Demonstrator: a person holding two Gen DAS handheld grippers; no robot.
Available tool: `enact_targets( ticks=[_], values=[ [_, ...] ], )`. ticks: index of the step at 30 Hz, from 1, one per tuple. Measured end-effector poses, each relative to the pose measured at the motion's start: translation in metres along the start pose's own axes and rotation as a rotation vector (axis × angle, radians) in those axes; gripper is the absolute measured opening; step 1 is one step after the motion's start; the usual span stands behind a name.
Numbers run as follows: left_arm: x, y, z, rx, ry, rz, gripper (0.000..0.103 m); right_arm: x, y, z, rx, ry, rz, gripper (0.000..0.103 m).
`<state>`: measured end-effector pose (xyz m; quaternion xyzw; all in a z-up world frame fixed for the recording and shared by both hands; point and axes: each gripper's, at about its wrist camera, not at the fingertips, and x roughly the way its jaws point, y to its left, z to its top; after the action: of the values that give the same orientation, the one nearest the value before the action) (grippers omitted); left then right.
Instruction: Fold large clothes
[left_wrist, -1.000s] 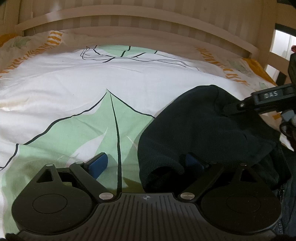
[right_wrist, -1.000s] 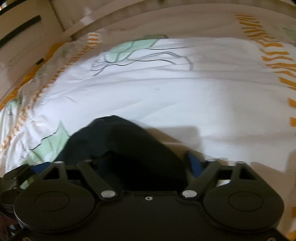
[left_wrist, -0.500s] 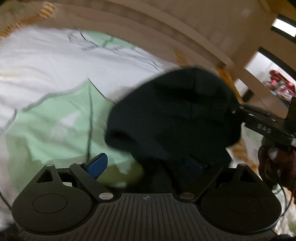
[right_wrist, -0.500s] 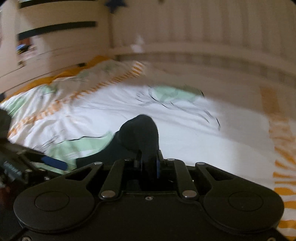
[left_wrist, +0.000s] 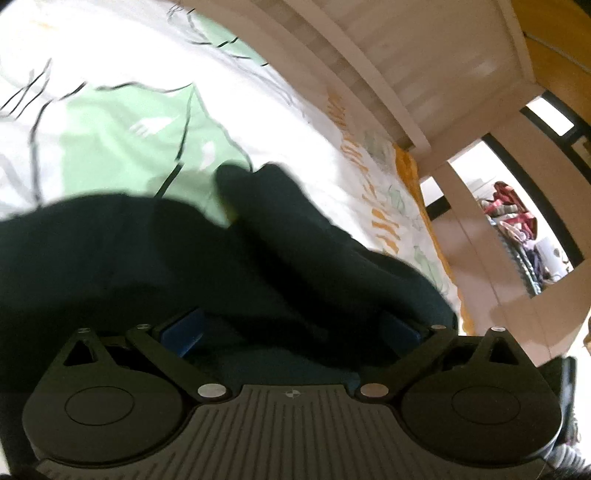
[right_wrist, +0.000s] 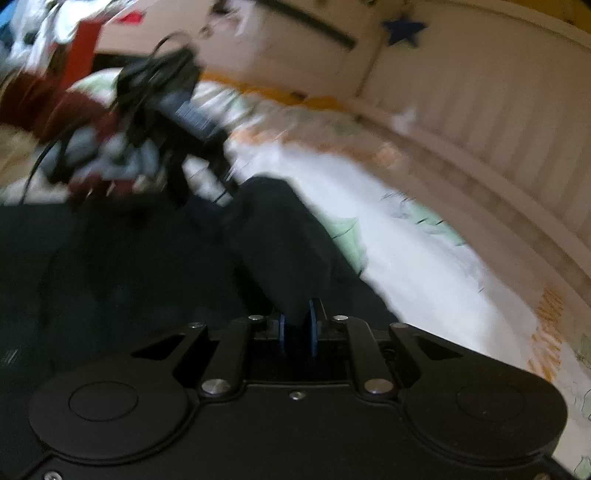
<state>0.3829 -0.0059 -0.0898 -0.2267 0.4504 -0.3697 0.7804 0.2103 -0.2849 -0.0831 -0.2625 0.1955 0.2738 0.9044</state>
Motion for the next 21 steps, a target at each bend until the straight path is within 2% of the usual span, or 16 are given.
enact_targets(
  ticks=[1, 3, 5, 7, 9, 10, 14, 18, 21],
  values=[
    [-0.002, 0.003, -0.004, -0.018, -0.001, -0.005, 0.103, 0.0, 0.008, -0.006, 0.0, 0.025, 0.013, 0.019],
    [-0.001, 0.006, -0.008, -0.056, -0.008, -0.022, 0.103, 0.001, 0.018, -0.013, 0.01, 0.057, 0.016, 0.026],
    [-0.001, 0.006, -0.005, -0.073, -0.022, -0.029, 0.103, 0.001, 0.02, -0.015, 0.054, 0.072, 0.01, 0.028],
    [0.0, 0.006, -0.002, -0.094, -0.033, -0.047, 0.103, -0.001, 0.011, -0.013, 0.153, 0.073, 0.006, 0.038],
    [0.001, 0.003, 0.003, -0.117, -0.043, -0.063, 0.103, -0.005, -0.002, -0.012, 0.275, 0.07, 0.009, 0.062],
    [-0.001, 0.003, 0.003, -0.123, -0.048, -0.07, 0.103, -0.007, -0.009, -0.012, 0.353, 0.066, 0.008, 0.066],
    [-0.009, 0.006, -0.005, -0.128, -0.047, -0.103, 0.103, -0.014, -0.034, -0.025, 0.643, 0.053, 0.021, 0.069],
    [-0.003, 0.007, -0.008, -0.123, -0.026, -0.073, 0.103, -0.008, -0.05, -0.043, 0.932, 0.041, 0.078, 0.069],
    [0.001, 0.006, -0.007, -0.127, -0.021, -0.063, 0.103, -0.001, -0.05, -0.053, 1.087, 0.052, 0.111, 0.071]
  ],
)
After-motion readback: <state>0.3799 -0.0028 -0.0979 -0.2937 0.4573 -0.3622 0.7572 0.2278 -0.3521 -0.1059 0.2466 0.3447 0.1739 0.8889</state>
